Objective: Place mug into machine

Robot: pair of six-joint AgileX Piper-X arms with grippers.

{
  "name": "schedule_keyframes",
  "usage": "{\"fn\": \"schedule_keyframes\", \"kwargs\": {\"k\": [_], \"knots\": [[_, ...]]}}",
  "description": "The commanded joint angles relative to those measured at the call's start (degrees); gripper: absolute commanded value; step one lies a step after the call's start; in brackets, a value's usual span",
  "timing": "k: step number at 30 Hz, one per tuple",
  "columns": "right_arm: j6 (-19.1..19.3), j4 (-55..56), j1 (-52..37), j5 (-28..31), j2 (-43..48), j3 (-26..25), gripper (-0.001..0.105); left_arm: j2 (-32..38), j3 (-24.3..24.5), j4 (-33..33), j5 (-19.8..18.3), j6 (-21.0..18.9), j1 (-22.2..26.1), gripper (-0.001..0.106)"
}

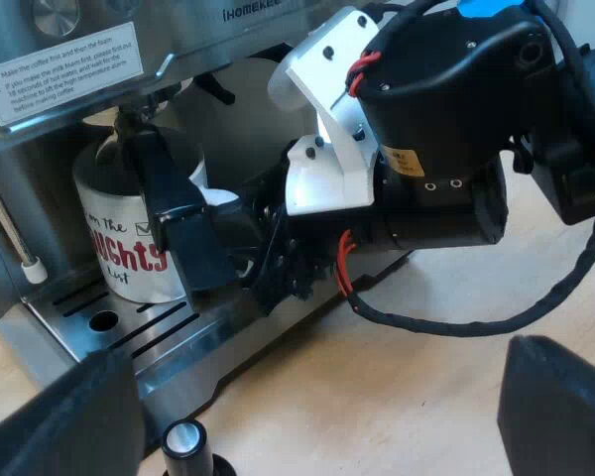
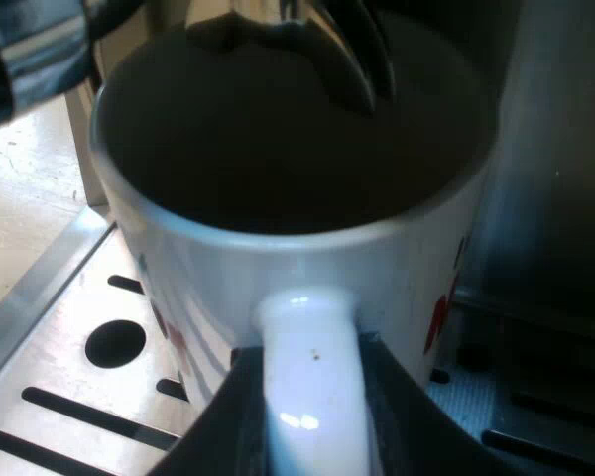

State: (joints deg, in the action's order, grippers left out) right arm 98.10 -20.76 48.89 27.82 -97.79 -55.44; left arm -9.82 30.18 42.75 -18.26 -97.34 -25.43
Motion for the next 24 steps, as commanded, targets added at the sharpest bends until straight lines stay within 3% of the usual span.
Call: {"fn": "schedule_keyframes", "kwargs": {"k": [1, 14, 17, 19, 21, 24], "knots": [[0.56, -1.30, -0.06, 1.94, 0.27, -0.69, 0.000, 0.18, 0.07, -1.02, 0.77, -0.13, -0.21, 0.079], [-0.59, 0.09, -0.06, 1.90, 0.64, -0.69, 0.001, 0.18, 0.07, -1.02, 0.77, -0.13, -0.21, 0.079], [-0.59, 1.45, -0.06, 1.90, 0.88, -0.69, 0.018, 0.18, 0.07, -0.89, 0.77, -0.13, -0.21, 0.079], [-0.59, 3.02, -0.06, 1.90, 1.19, -0.69, 0.037, 0.18, 0.07, -0.57, 0.77, -0.13, -0.21, 0.079], [-0.59, 3.26, 0.06, 1.81, 1.21, -0.69, 0.049, 0.18, 0.07, -0.53, 0.77, -0.13, -0.21, 0.079], [-0.59, 3.24, 0.47, 1.91, 1.92, -0.69, 0.056, 0.18, 0.07, -0.53, 0.77, -0.13, -0.21, 0.079]]}}
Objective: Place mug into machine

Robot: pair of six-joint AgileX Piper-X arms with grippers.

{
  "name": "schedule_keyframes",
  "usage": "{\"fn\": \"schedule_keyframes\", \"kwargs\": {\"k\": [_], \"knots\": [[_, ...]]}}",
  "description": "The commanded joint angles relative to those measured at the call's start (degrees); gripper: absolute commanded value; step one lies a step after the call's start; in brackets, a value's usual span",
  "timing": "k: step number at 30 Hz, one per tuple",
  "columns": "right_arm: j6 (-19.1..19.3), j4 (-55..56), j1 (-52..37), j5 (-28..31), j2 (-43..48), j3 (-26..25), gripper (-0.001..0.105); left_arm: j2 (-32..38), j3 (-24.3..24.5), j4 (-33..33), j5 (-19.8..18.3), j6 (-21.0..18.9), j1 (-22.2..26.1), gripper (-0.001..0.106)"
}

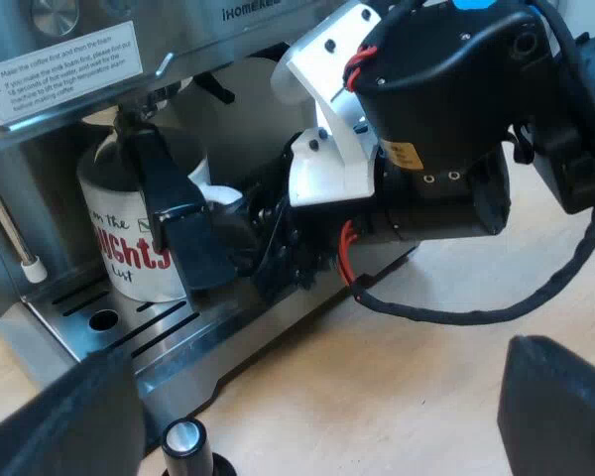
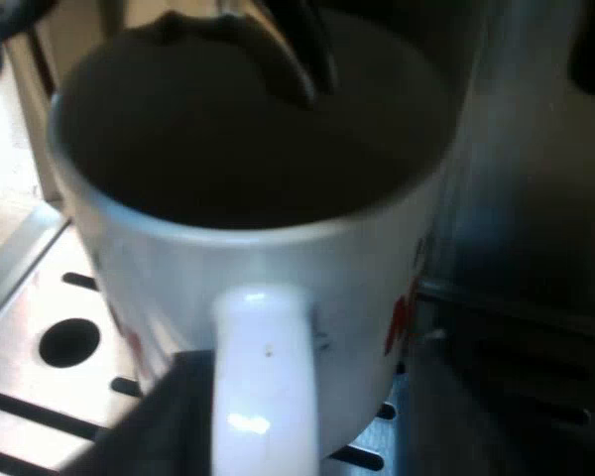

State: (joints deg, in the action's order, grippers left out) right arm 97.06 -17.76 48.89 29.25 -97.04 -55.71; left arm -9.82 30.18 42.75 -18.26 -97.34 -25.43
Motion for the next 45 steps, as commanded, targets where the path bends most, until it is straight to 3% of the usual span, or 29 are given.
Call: {"fn": "schedule_keyframes", "kwargs": {"k": [1, 17, 20, 24, 38, 45], "knots": [[0.46, 0.23, 0.66, 0.51, 1.64, -0.42, 0.056, 0.18, 0.07, -0.53, 0.77, -0.13, -0.21, 0.079], [0.13, 9.35, 4.18, 0.88, 7.90, -0.42, 0.056, 0.18, 0.07, -0.53, 0.77, -0.13, -0.21, 0.079], [-2.01, 14.77, 6.47, 5.98, 10.57, -0.29, 0.056, 0.18, 0.07, -0.53, 0.77, -0.13, -0.21, 0.079], [-3.96, 16.78, 8.19, 6.67, 13.20, 0.58, 0.056, 0.18, 0.07, -0.53, 0.77, -0.13, -0.21, 0.079], [-3.95, 17.12, 11.96, 6.98, 20.59, 1.28, 0.056, 0.18, 0.07, -0.53, 0.64, -0.13, -0.21, 0.079], [-3.95, 23.45, 11.96, 6.98, 25.83, 1.28, 0.056, 0.18, 0.07, -0.53, 0.51, -0.13, -0.21, 0.079]]}}
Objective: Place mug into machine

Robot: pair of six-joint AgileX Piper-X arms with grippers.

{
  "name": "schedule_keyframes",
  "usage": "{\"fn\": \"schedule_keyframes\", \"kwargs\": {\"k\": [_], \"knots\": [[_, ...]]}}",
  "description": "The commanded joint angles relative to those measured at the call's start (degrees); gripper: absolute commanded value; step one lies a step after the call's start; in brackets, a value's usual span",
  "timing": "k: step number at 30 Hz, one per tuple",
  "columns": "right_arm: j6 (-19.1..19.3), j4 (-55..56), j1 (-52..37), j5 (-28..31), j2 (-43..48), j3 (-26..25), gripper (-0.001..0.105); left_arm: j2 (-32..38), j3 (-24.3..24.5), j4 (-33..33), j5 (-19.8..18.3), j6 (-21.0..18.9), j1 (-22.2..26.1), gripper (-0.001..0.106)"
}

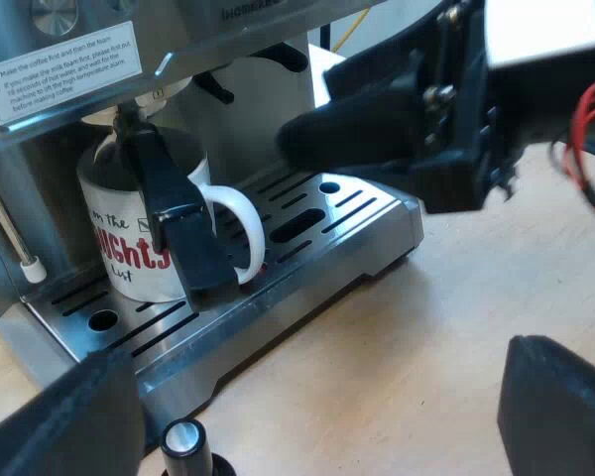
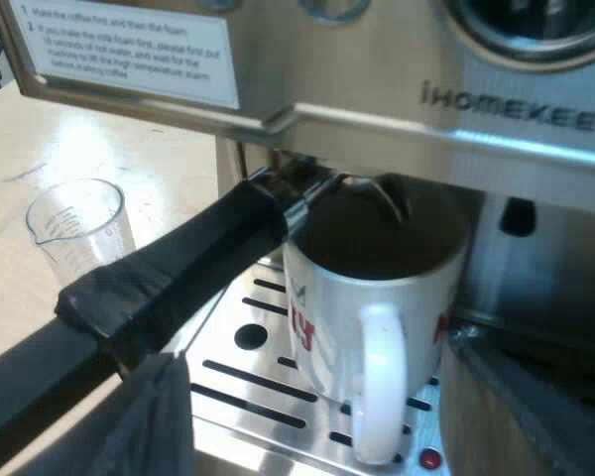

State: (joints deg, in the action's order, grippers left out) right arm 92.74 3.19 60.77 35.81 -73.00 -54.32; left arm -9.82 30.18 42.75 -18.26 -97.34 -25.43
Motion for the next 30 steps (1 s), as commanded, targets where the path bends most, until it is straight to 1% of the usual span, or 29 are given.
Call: {"fn": "schedule_keyframes", "kwargs": {"k": [1, 4, 7, 13, 20, 27, 28, 30], "knots": [[0.09, 3.71, 0.08, 0.42, 2.69, -0.11, 0.056, 0.18, 0.07, -0.53, 0.51, -0.13, -0.21, 0.079], [-0.11, 5.67, 0.08, 0.42, 4.45, -0.11, 0.056, 0.18, 0.07, -0.53, 0.51, -0.13, -0.21, 0.079], [-1.68, 6.56, 0.19, 0.42, 6.24, -0.11, 0.056, 0.18, 0.07, -0.53, 0.51, -0.13, -0.21, 0.079], [-1.63, 6.54, 2.15, 0.17, 9.42, -0.11, 0.056, 0.18, 0.07, -0.53, 0.51, -0.13, -0.21, 0.079], [-1.35, 6.54, 5.05, 0.01, 9.72, -0.11, 0.056, 0.18, 0.07, -1.30, 0.51, -0.13, -0.21, 0.079], [-1.23, 1.65, 5.60, 0.01, 9.72, -0.11, 0.056, 0.18, 0.07, -6.88, 0.51, -0.25, -0.21, 0.079], [-1.15, 1.15, 5.48, 0.01, 9.72, -0.11, 0.055, 0.18, 0.07, -7.18, 0.51, -0.25, -0.21, 0.079], [0.55, -0.24, 5.48, 0.01, 9.72, -0.11, 0.045, 0.18, 0.07, -7.67, 0.51, -0.25, -0.21, 0.079]]}}
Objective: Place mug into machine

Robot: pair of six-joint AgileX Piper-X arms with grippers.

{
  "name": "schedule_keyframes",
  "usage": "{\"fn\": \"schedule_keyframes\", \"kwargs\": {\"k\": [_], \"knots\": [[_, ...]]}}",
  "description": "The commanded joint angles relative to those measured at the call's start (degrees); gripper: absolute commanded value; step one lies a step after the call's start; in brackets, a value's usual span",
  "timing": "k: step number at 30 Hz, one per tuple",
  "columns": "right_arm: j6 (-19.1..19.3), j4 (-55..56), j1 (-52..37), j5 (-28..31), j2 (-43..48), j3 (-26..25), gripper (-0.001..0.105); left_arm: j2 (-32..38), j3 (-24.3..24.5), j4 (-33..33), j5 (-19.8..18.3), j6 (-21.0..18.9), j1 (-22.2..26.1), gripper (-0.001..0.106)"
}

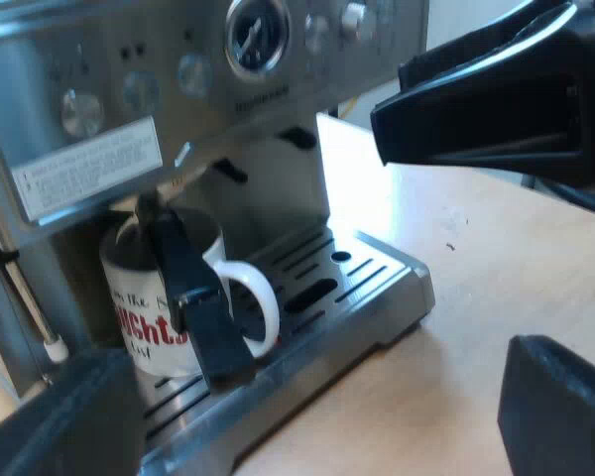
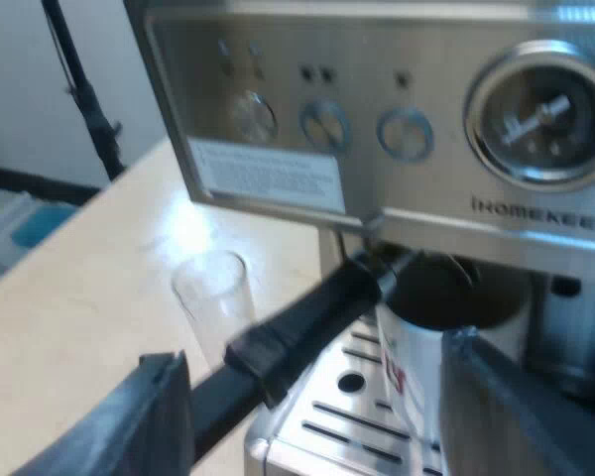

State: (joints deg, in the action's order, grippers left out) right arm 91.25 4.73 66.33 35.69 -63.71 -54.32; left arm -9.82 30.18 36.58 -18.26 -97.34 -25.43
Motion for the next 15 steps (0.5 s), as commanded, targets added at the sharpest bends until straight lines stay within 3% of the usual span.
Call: {"fn": "schedule_keyframes", "kwargs": {"k": [1, 6, 8, 15], "knots": [[3.70, -2.56, -0.08, 0.13, 0.43, -0.11, 0.036, 0.18, 0.07, -1.47, 0.51, -0.25, -0.21, 0.079], [8.33, -5.38, -0.08, 0.13, -0.41, -0.11, 0.004, 0.18, 0.07, -1.47, 0.51, -0.25, -0.21, 0.079], [8.83, -6.13, -0.08, 0.13, -0.80, -0.11, 0.000, 0.18, 0.07, -1.47, 0.51, -0.25, -0.21, 0.079], [9.35, -10.59, -0.55, 0.77, -4.48, -0.11, 0.000, 0.18, 0.07, -5.13, 0.51, -0.25, -0.21, 0.079]]}}
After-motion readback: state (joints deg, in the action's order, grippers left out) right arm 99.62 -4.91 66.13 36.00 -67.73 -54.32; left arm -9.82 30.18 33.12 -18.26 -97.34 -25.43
